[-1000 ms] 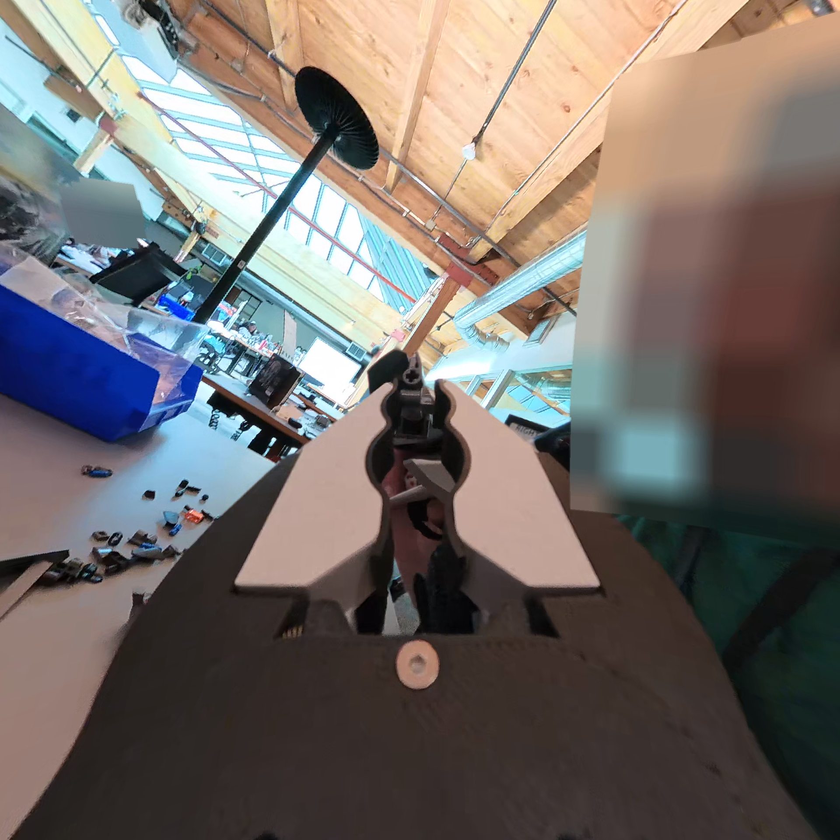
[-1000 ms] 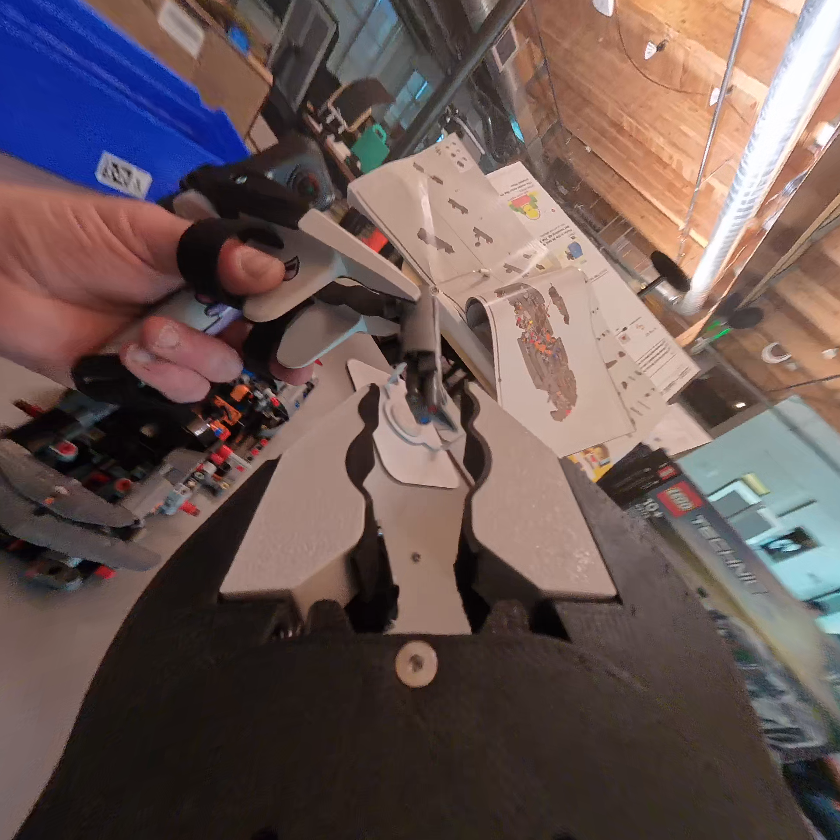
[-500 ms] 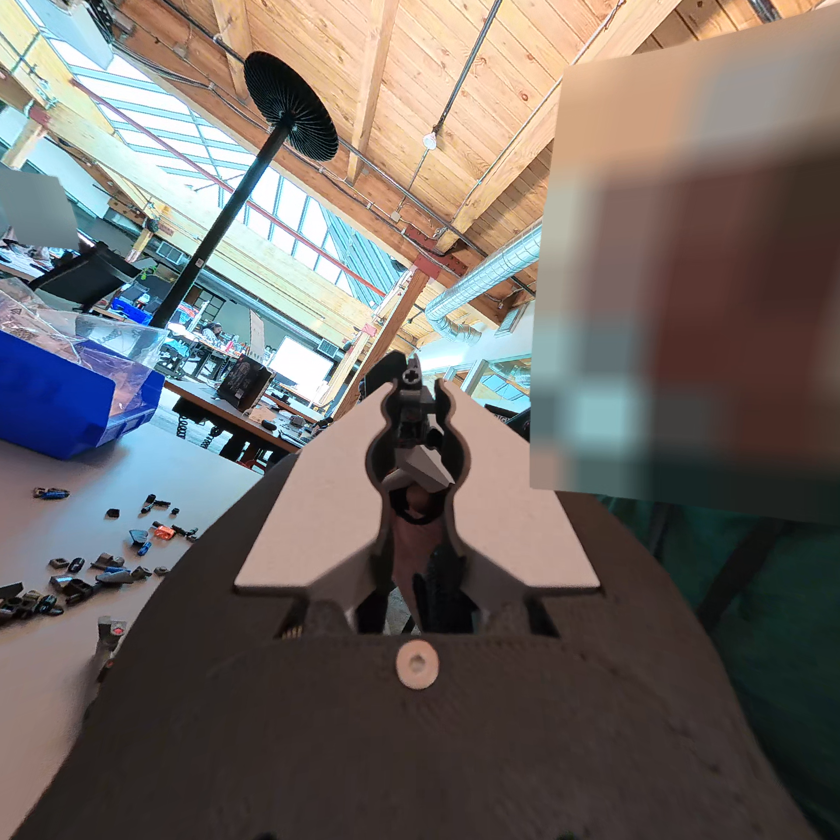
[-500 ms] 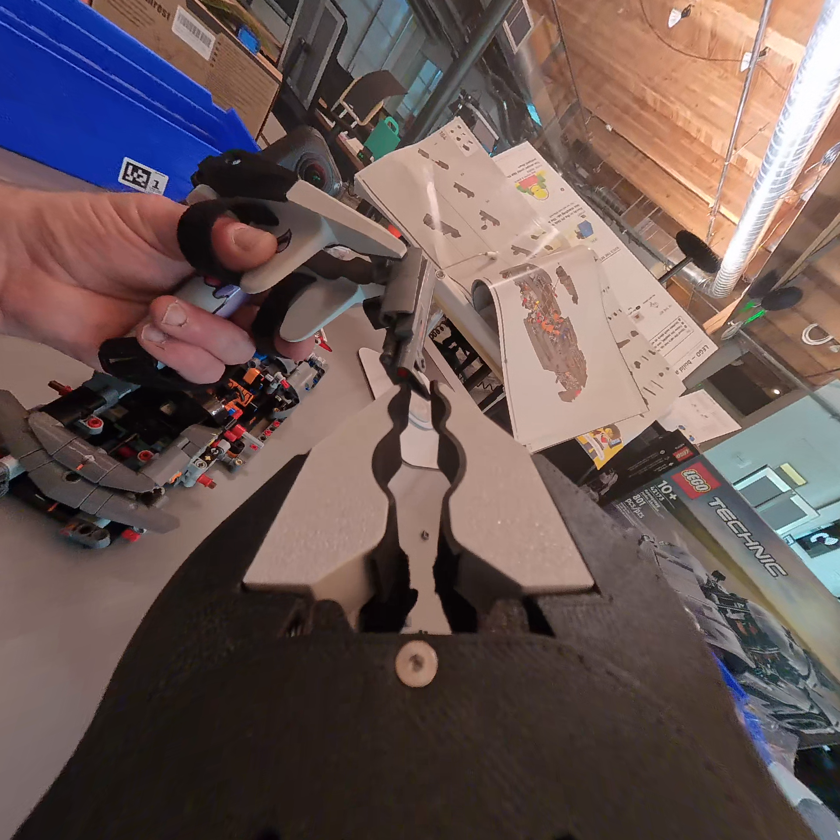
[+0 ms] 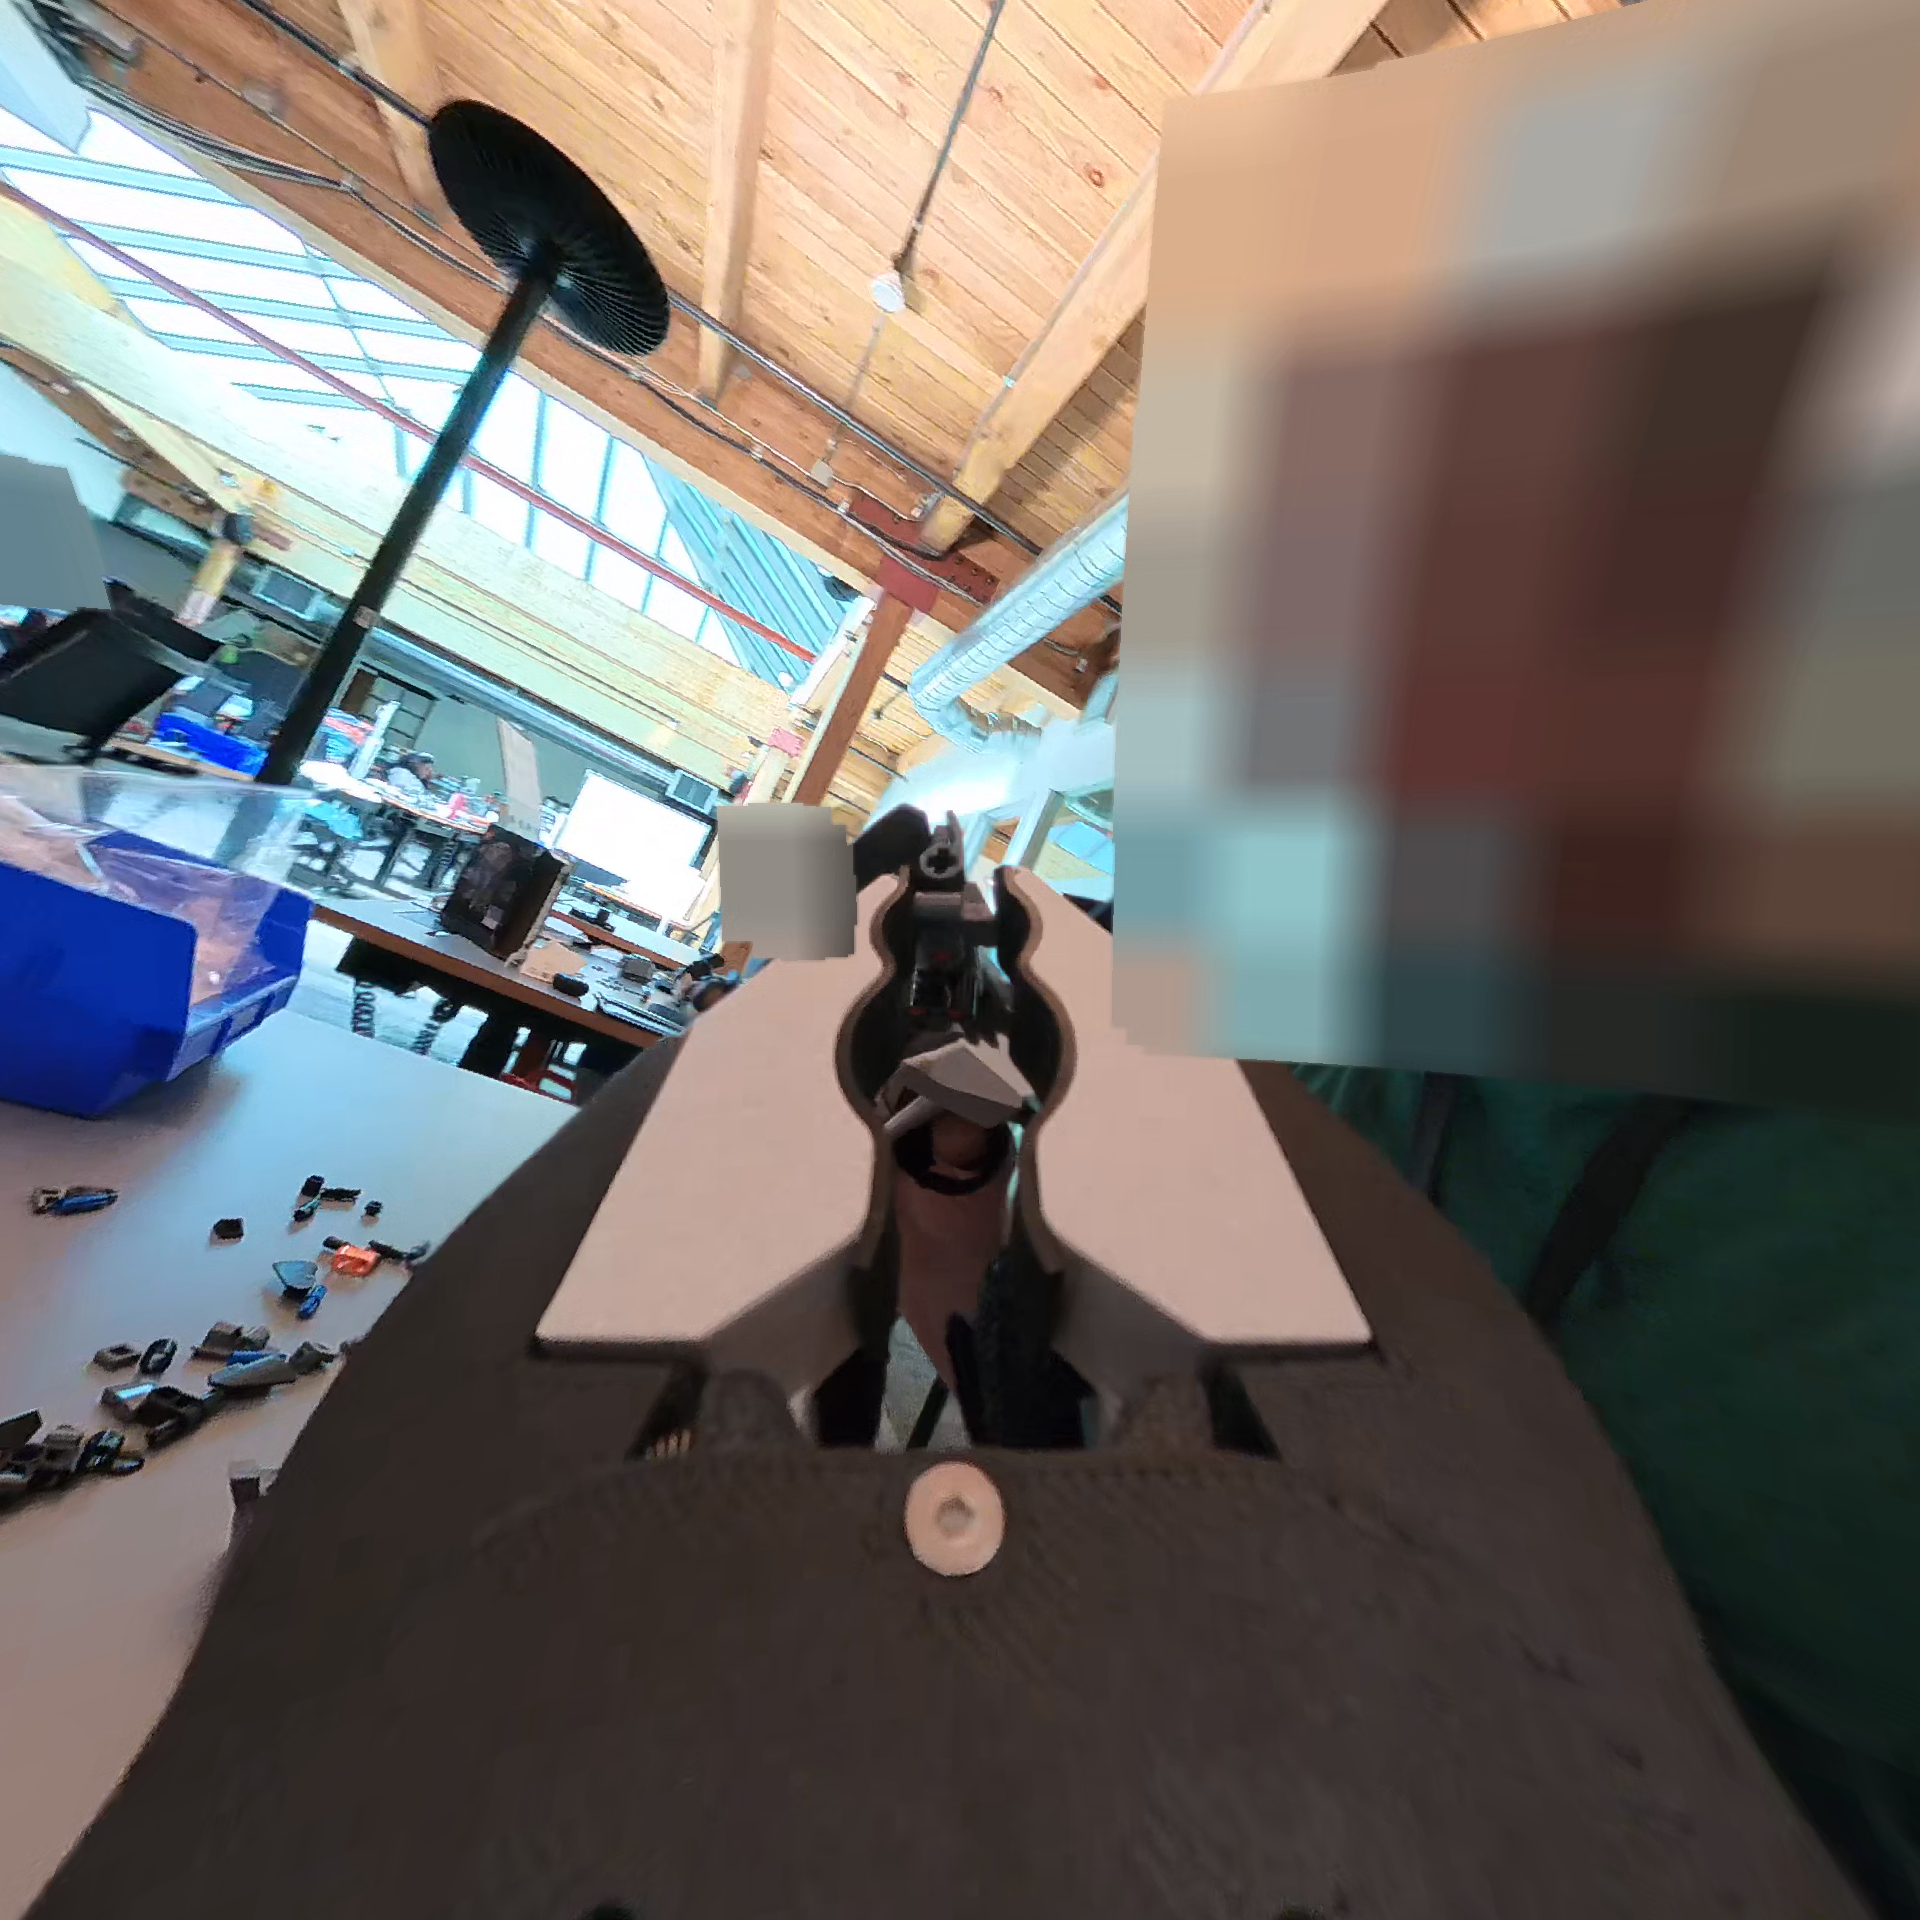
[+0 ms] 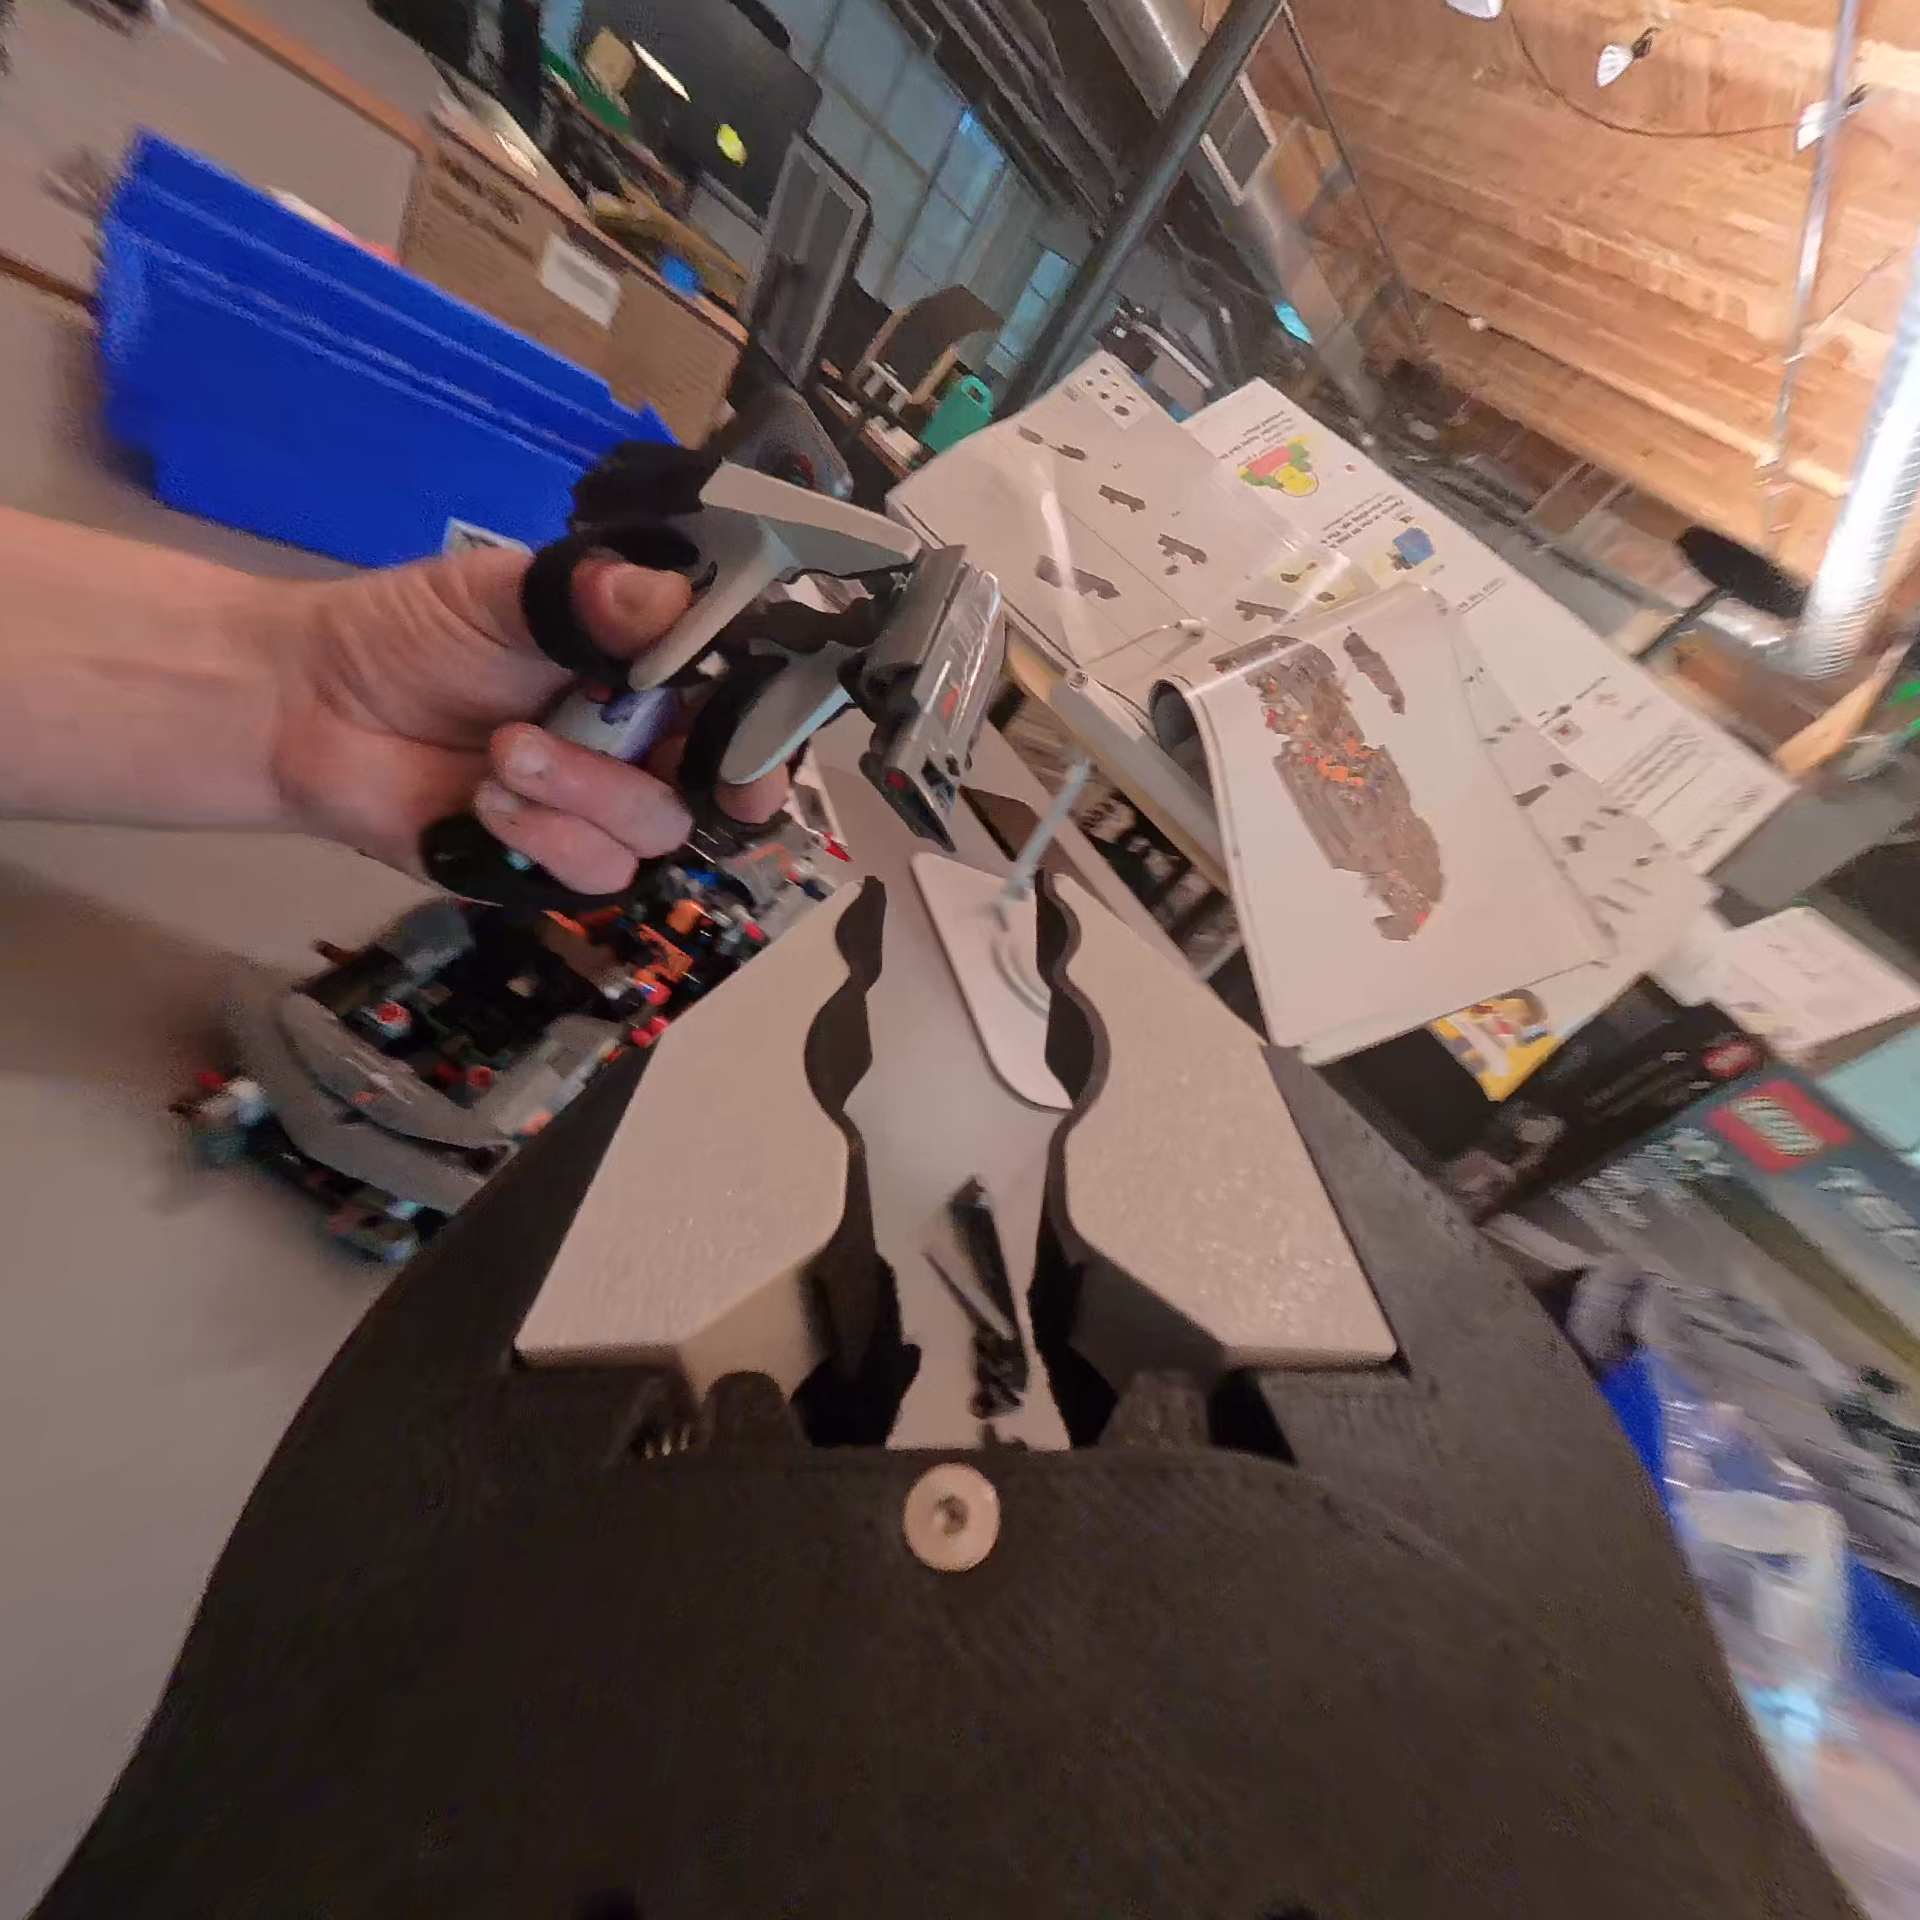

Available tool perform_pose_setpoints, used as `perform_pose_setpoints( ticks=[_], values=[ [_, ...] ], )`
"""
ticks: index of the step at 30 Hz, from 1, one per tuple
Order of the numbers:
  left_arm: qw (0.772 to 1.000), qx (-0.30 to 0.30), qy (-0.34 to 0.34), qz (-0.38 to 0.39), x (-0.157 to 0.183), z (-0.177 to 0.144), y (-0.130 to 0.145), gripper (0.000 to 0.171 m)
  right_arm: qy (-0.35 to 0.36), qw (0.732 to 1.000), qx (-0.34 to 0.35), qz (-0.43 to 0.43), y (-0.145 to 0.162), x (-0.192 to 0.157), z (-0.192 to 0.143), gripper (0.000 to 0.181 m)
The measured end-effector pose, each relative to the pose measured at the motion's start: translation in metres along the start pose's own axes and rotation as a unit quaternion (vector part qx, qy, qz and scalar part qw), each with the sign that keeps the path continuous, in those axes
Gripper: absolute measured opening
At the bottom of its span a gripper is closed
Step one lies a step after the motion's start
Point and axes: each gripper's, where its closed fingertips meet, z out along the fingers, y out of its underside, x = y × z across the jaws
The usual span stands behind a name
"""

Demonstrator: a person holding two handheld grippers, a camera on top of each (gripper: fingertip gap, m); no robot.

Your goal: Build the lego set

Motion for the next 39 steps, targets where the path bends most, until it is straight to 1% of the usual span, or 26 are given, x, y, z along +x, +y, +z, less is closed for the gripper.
perform_pose_setpoints(
  ticks=[3,5,6,8,9,11,13,15,17,19,20,22,23,24,26,28,30,31,34,35,37,38,39],
  values=[
    [0.997,-0.043,0.065,0.000,0.019,-0.002,0.004,0.012,-0.054,0.994,0.046,0.086,-0.012,-0.003,-0.004,0.024],
    [0.995,-0.063,0.080,0.018,0.025,-0.002,0.007,0.012,-0.093,0.984,0.073,0.132,-0.021,-0.005,-0.006,0.021],
    [0.994,-0.067,0.089,0.020,0.028,-0.003,0.007,0.012,-0.117,0.979,0.082,0.149,-0.026,-0.008,-0.005,0.022],
    [0.993,-0.073,0.084,0.034,0.028,-0.004,0.006,0.011,-0.139,0.972,0.077,0.175,-0.031,-0.012,-0.001,0.033],
    [0.992,-0.079,0.091,0.039,0.031,-0.005,0.007,0.012,-0.148,0.971,0.070,0.176,-0.033,-0.015,0.001,0.037],
    [0.992,-0.091,0.072,0.052,0.027,-0.005,0.009,0.012,-0.159,0.970,0.061,0.174,-0.038,-0.022,0.007,0.041],
    [0.991,-0.104,0.064,0.059,0.025,-0.006,0.012,0.012,-0.165,0.971,0.024,0.170,-0.034,-0.030,0.016,0.045],
    [0.990,-0.109,0.051,0.068,0.023,-0.008,0.011,0.012,-0.143,0.980,-0.005,0.137,-0.026,-0.033,0.025,0.044],
    [0.991,-0.108,0.045,0.069,0.022,-0.010,0.010,0.012,-0.135,0.984,-0.033,0.109,-0.018,-0.038,0.031,0.039],
    [0.991,-0.110,0.026,0.068,0.017,-0.012,0.009,0.012,-0.119,0.989,-0.032,0.086,-0.018,-0.038,0.034,0.038],
    [0.992,-0.107,0.020,0.065,0.016,-0.012,0.008,0.012,-0.106,0.991,-0.037,0.067,-0.016,-0.038,0.035,0.038],
    [0.993,-0.102,0.001,0.054,0.009,-0.013,0.006,0.012,-0.066,0.996,-0.052,0.016,-0.012,-0.033,0.039,0.032],
    [0.994,-0.099,0.002,0.050,0.009,-0.014,0.007,0.012,-0.056,0.997,-0.058,-0.010,-0.010,-0.034,0.040,0.025],
    [0.994,-0.097,-0.008,0.046,0.006,-0.014,0.006,0.012,-0.044,0.996,-0.072,-0.030,-0.006,-0.033,0.042,0.022],
    [0.994,-0.097,-0.025,0.035,-0.001,-0.016,0.007,0.012,-0.033,0.994,-0.094,-0.043,0.002,-0.031,0.045,0.022],
    [0.994,-0.095,-0.045,0.030,-0.008,-0.018,0.006,0.012,-0.036,0.995,-0.094,-0.017,0.005,-0.030,0.047,0.021],
    [0.992,-0.099,-0.066,0.033,-0.013,-0.019,0.006,0.013,-0.056,0.994,-0.089,0.035,0.009,-0.030,0.049,0.021],
    [0.992,-0.099,-0.078,0.033,-0.016,-0.020,0.006,0.013,-0.067,0.993,-0.076,0.065,0.007,-0.030,0.049,0.021],
    [0.987,-0.109,-0.114,0.014,-0.026,-0.023,0.007,0.013,-0.095,0.984,-0.060,0.138,0.011,-0.030,0.051,0.020],
    [0.987,-0.106,-0.120,0.003,-0.028,-0.024,0.006,0.012,-0.095,0.983,-0.051,0.148,0.011,-0.028,0.052,0.021],
    [0.983,-0.108,-0.150,-0.010,-0.036,-0.026,0.007,0.012,-0.083,0.983,-0.054,0.152,0.013,-0.024,0.053,0.028],
    [0.982,-0.110,-0.155,-0.013,-0.037,-0.027,0.008,0.012,-0.074,0.986,-0.059,0.137,0.014,-0.022,0.054,0.028],
    [0.982,-0.106,-0.158,-0.019,-0.038,-0.027,0.007,0.012,-0.071,0.988,-0.063,0.118,0.015,-0.023,0.054,0.024]
  ],
)
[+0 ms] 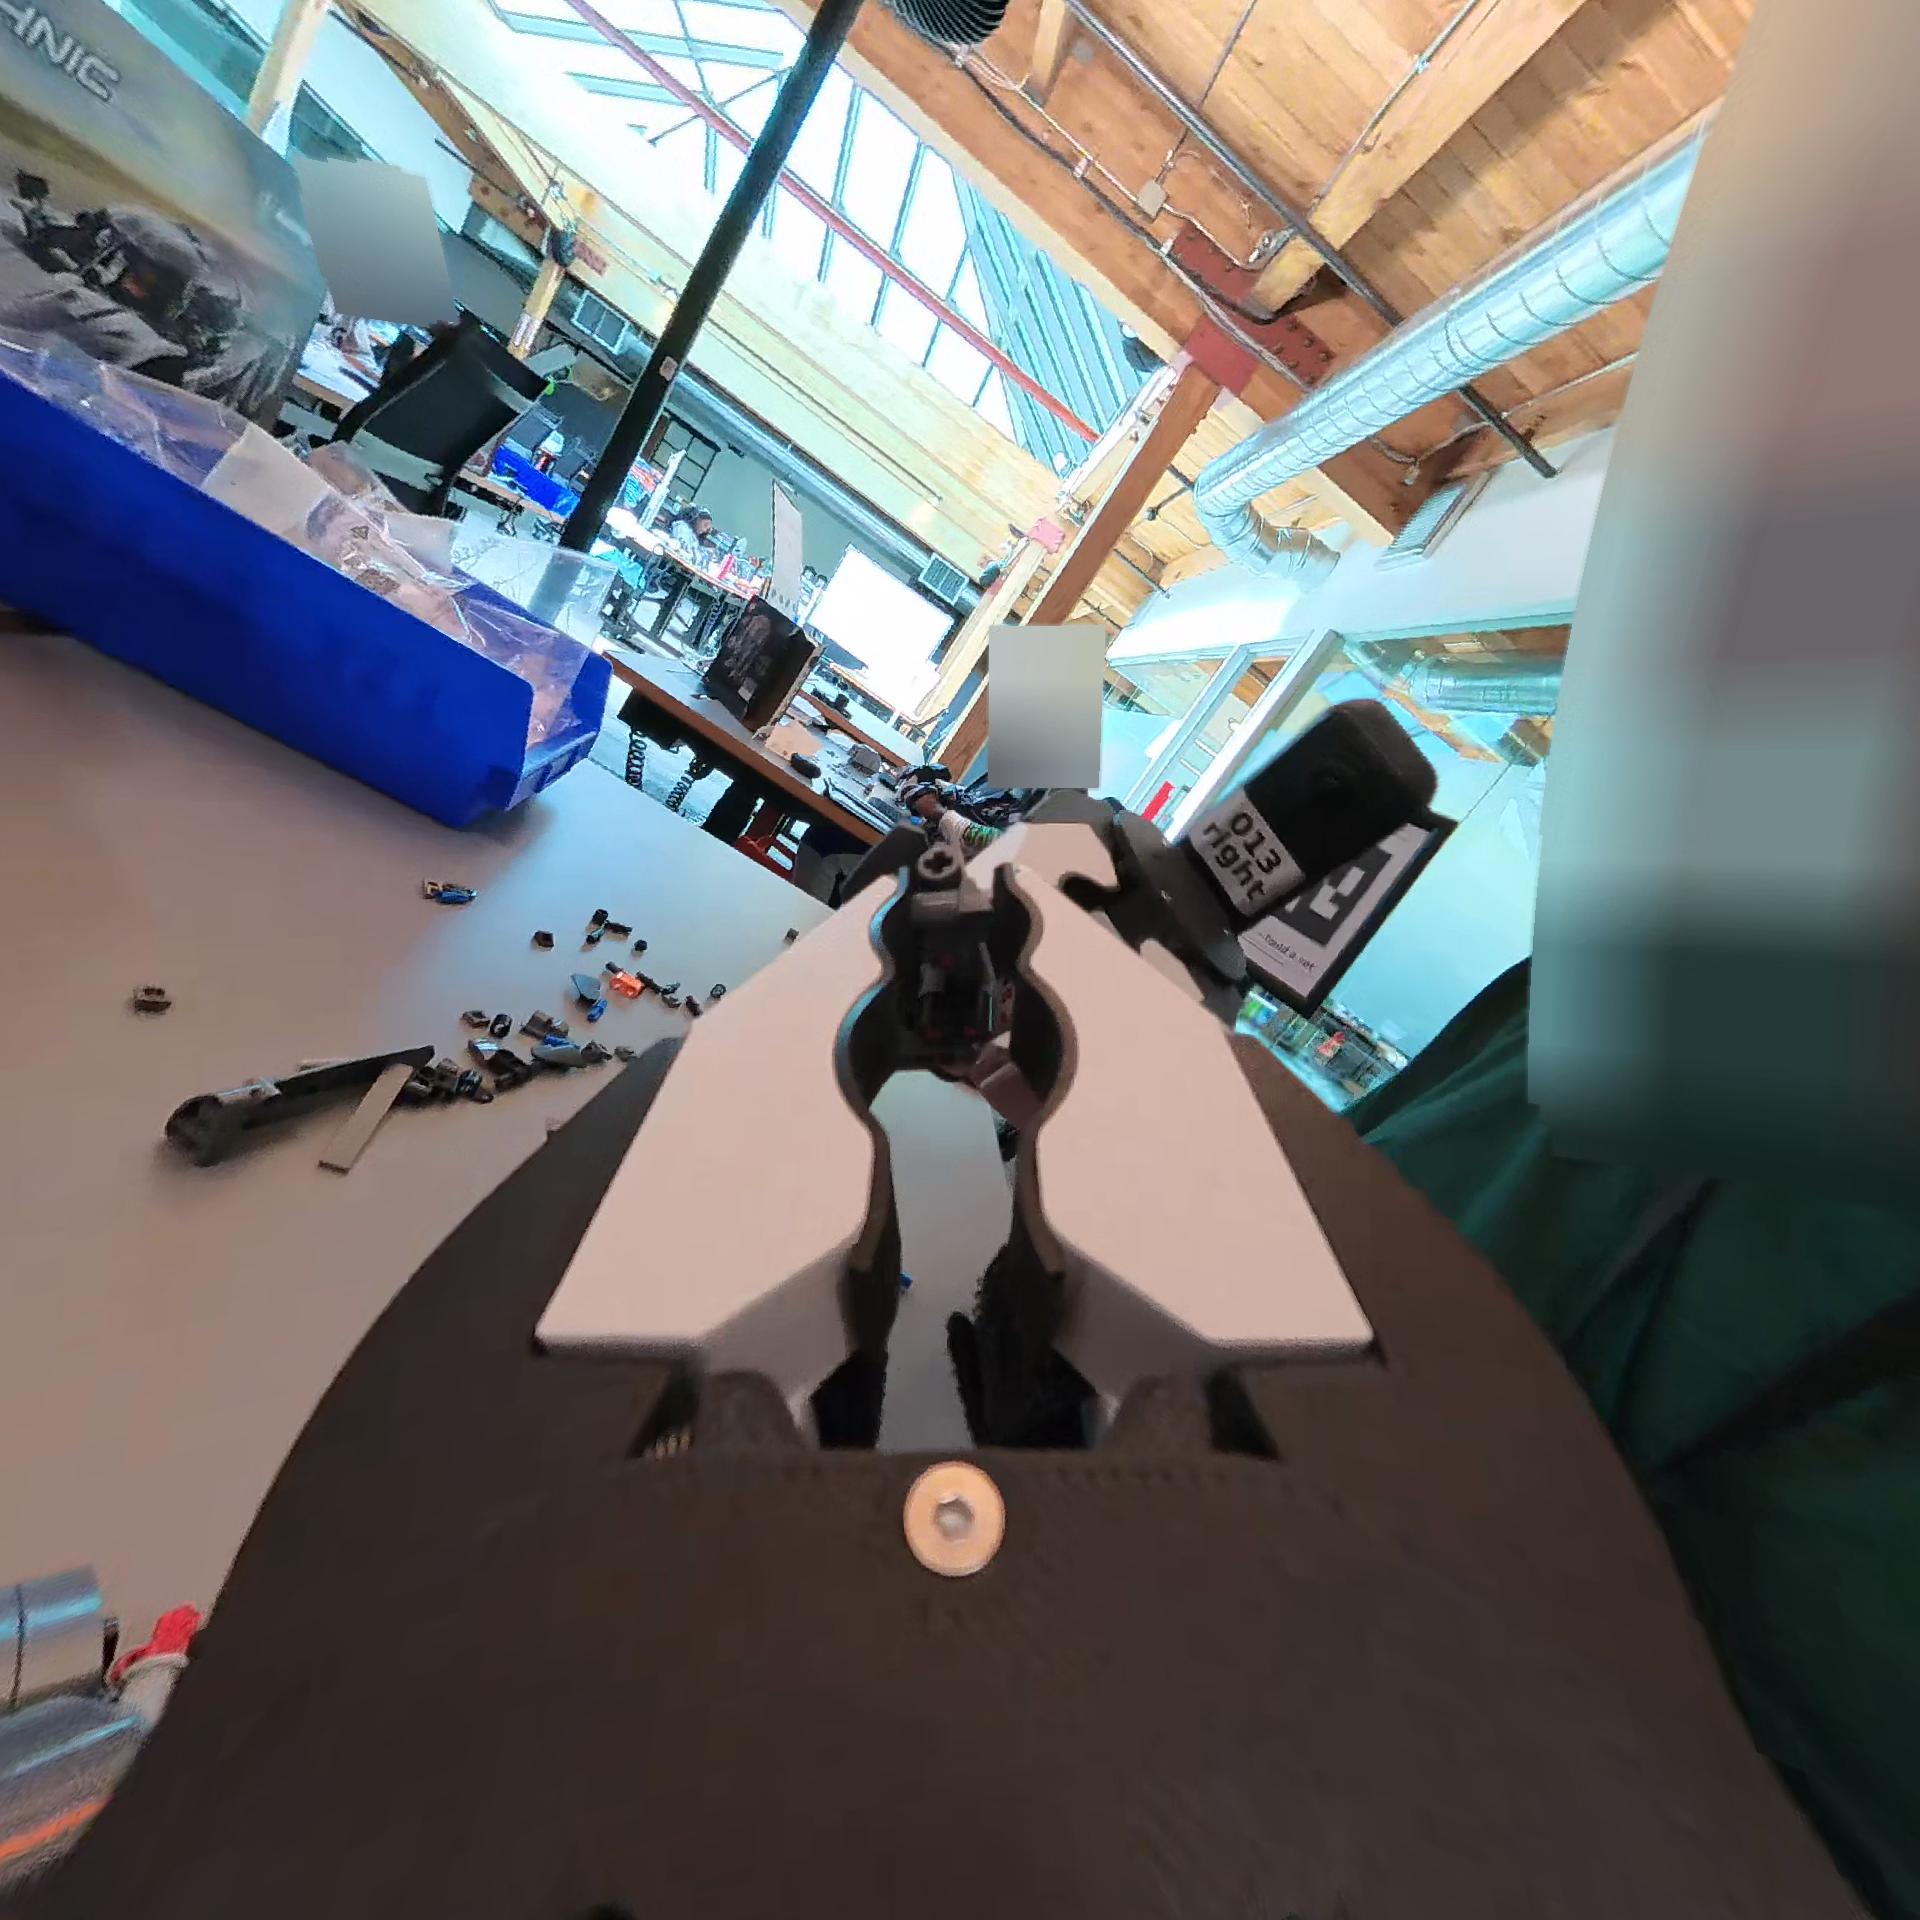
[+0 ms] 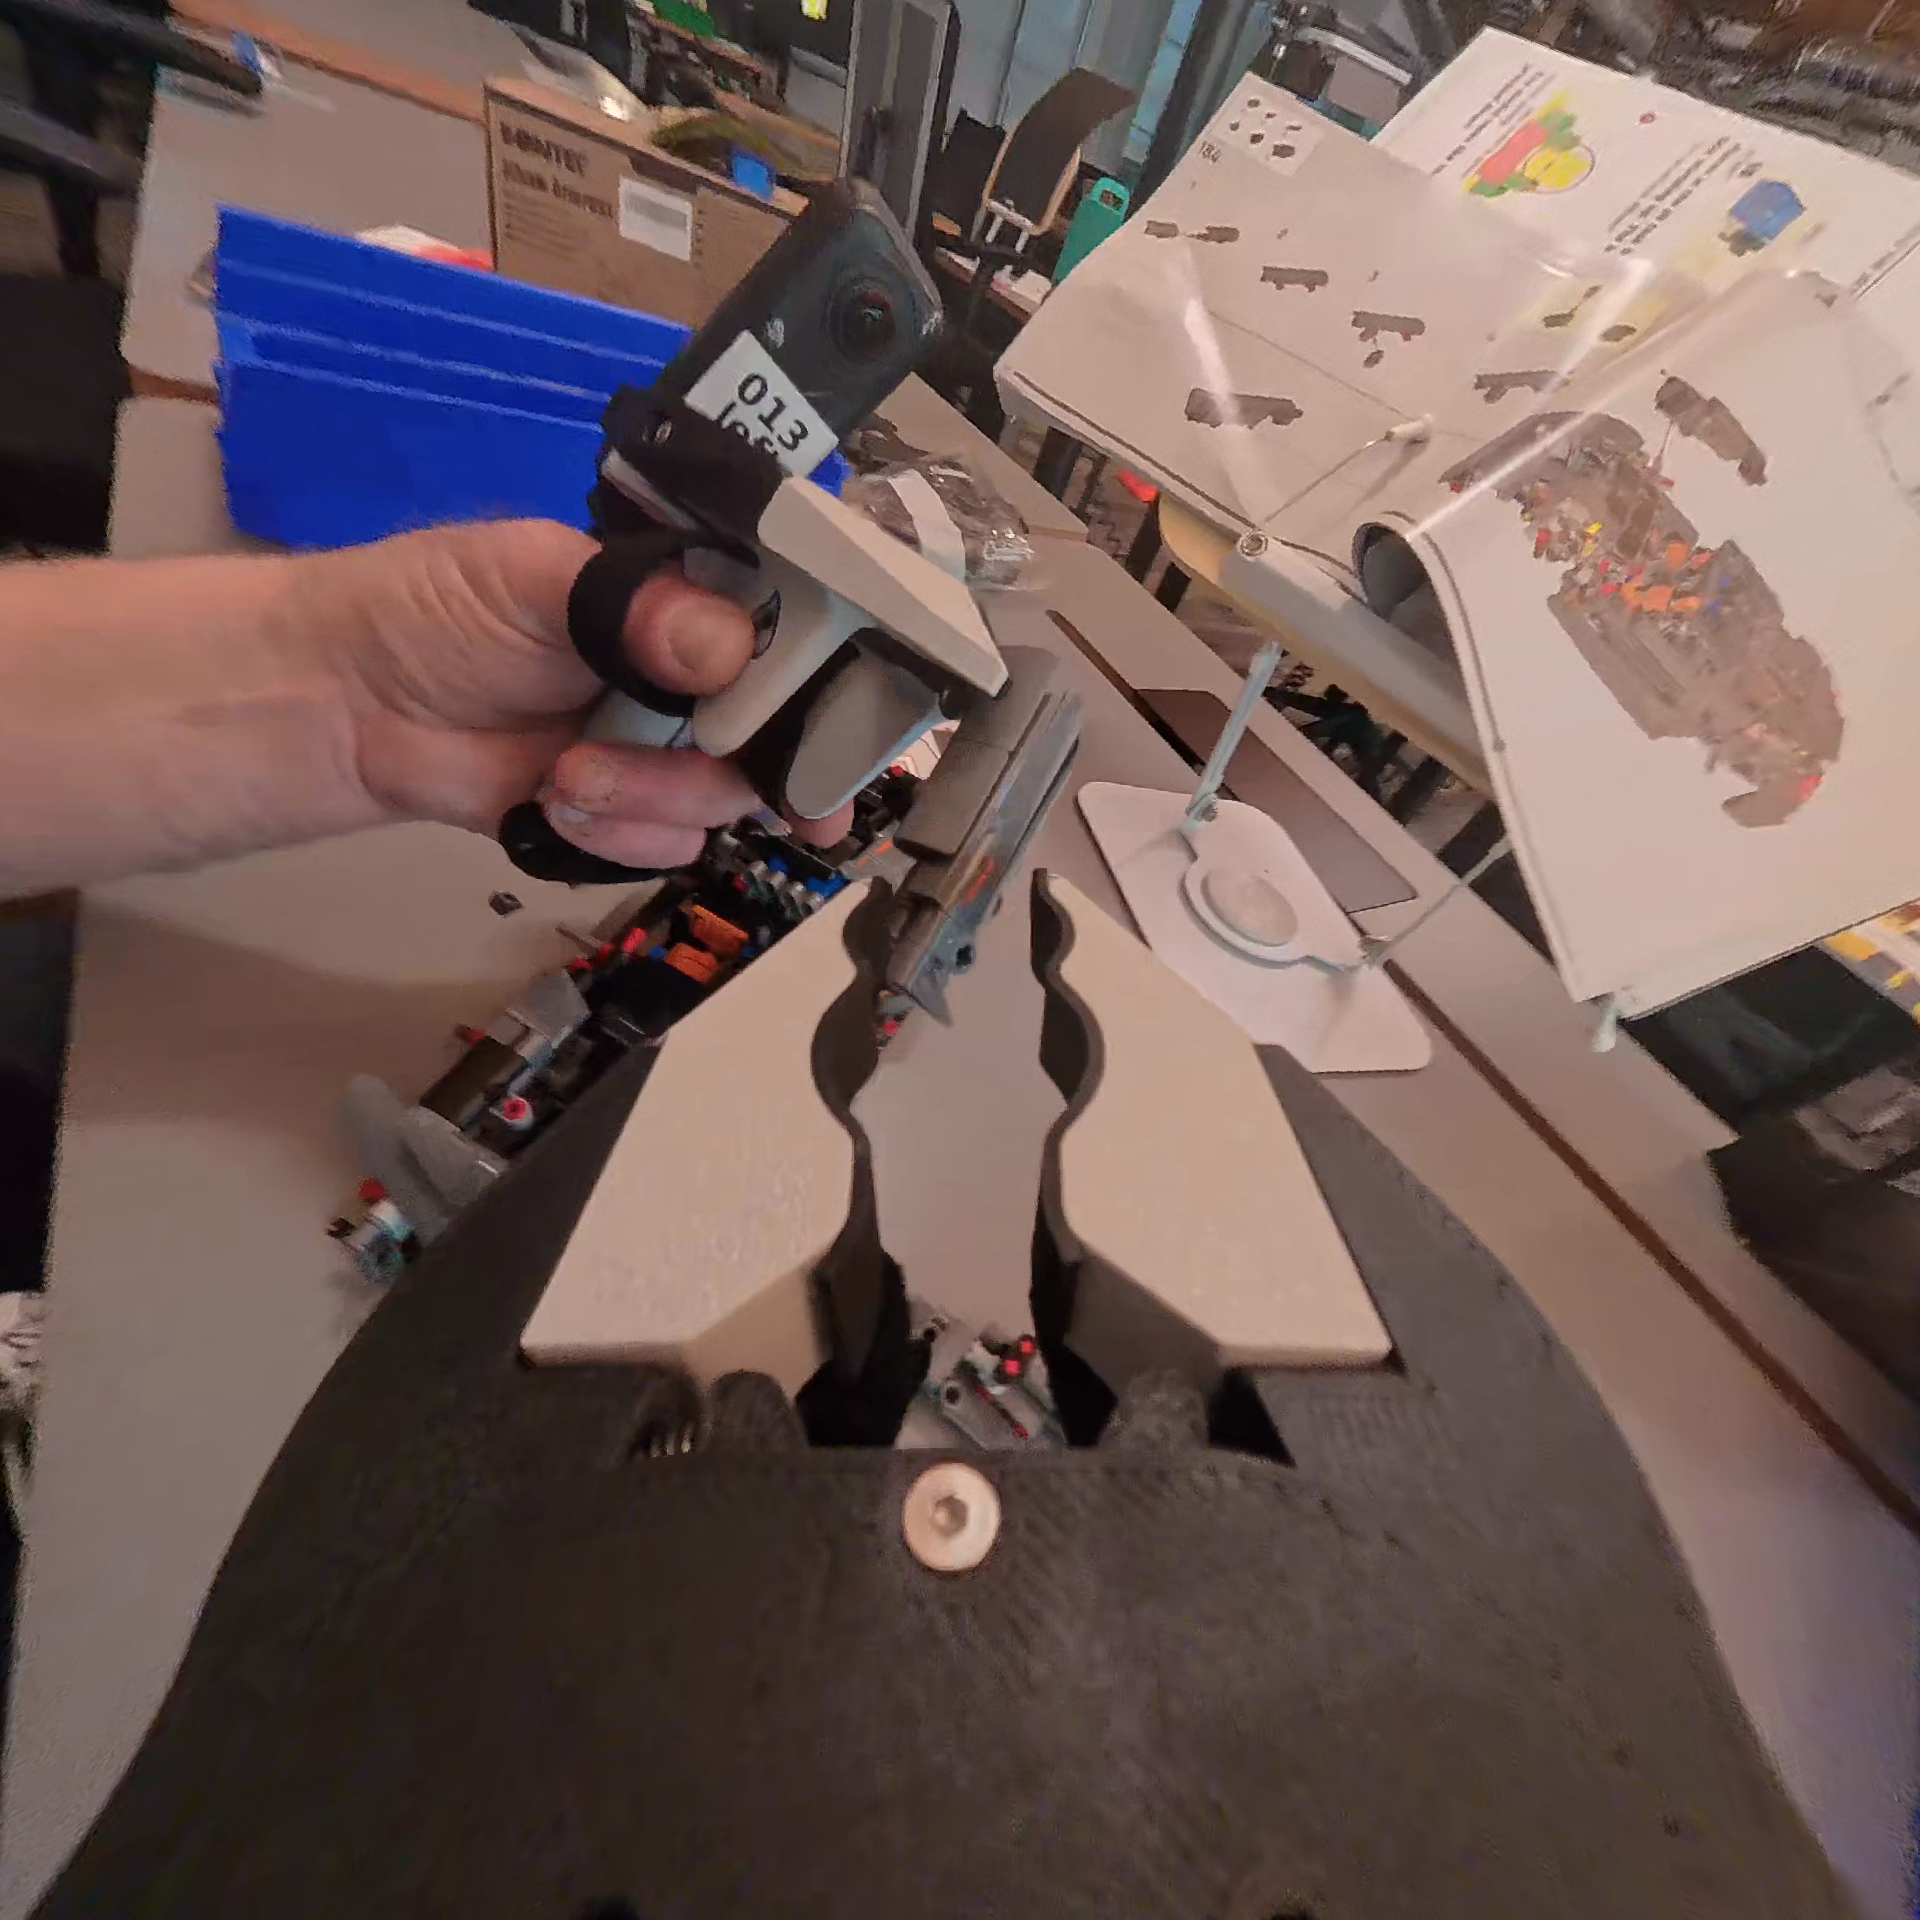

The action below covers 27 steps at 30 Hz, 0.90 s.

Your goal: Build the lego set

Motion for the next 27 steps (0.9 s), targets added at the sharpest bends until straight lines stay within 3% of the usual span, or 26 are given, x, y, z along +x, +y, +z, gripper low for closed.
perform_pose_setpoints(
  ticks=[4,13,18,23,27],
  values=[
    [1.000,0.008,-0.016,-0.023,-0.009,-0.005,-0.002,0.011,0.020,0.998,-0.033,-0.056,0.008,0.000,0.003,0.021],
    [0.996,0.045,-0.029,-0.067,-0.018,-0.005,-0.005,0.012,0.013,0.996,-0.063,-0.067,0.021,-0.010,0.012,0.031],
    [0.995,0.055,-0.036,-0.078,-0.021,-0.004,-0.006,0.012,0.052,0.993,-0.072,-0.081,0.024,-0.002,0.014,0.013],
    [0.993,0.069,-0.045,-0.087,-0.024,-0.005,-0.009,0.012,0.054,0.996,-0.051,-0.050,0.022,0.004,0.013,0.009],
    [0.992,0.072,-0.048,-0.089,-0.024,-0.004,-0.011,0.013,0.020,0.999,-0.007,0.027,0.017,0.008,0.009,0.008]
  ],
)
